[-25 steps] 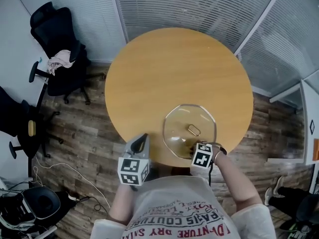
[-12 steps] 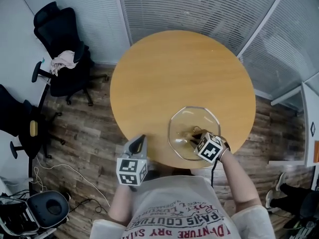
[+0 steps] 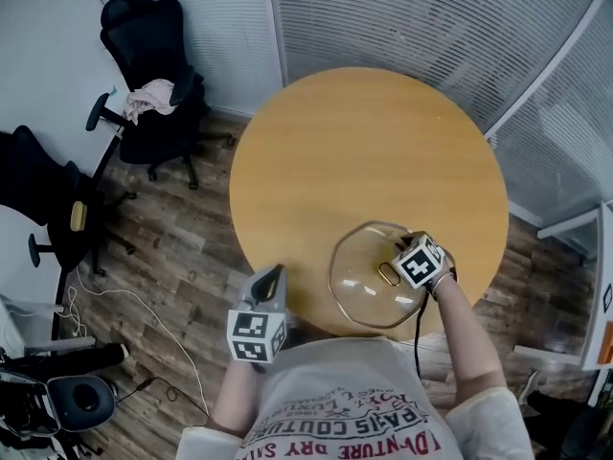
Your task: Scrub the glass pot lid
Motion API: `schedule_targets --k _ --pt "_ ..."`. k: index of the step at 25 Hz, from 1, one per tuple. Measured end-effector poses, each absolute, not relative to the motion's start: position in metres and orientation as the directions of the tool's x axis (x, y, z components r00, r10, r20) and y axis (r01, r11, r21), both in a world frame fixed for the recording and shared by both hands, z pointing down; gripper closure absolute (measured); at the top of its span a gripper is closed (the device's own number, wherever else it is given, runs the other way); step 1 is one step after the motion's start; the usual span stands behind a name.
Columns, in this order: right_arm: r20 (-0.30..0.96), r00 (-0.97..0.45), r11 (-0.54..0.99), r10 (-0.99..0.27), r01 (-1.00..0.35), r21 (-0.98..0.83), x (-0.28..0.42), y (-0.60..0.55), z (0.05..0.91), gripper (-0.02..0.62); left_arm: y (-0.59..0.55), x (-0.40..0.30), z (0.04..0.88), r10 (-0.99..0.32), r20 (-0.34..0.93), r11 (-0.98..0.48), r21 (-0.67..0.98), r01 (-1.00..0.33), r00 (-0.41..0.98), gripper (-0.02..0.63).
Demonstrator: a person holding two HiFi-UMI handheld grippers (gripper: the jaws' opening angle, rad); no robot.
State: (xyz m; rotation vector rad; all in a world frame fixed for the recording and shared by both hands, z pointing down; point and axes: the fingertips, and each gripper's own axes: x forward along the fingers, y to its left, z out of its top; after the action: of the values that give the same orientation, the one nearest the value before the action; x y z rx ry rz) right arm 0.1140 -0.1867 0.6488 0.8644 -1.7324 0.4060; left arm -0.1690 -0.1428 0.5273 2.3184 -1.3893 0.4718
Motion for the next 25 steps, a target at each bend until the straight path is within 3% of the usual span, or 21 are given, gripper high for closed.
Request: schedule_targets --k 15,25 --pt "0.979 -0.043 0.57 -0.2 -0.818 0.08 0.16 -0.2 0.707 0.531 -0.13 -0.172 0.538 -0.774 0.528 -0.344 0.115 -0.932 0.351 0.598" --pt "0.953 -0.116 0.7 -0.281 -0.704 0.12 0.112 -0.228 0.698 0.531 -0.123 -0.196 0.539 -0.794 0.526 -0.282 0.123 -0.951 0.304 0.598"
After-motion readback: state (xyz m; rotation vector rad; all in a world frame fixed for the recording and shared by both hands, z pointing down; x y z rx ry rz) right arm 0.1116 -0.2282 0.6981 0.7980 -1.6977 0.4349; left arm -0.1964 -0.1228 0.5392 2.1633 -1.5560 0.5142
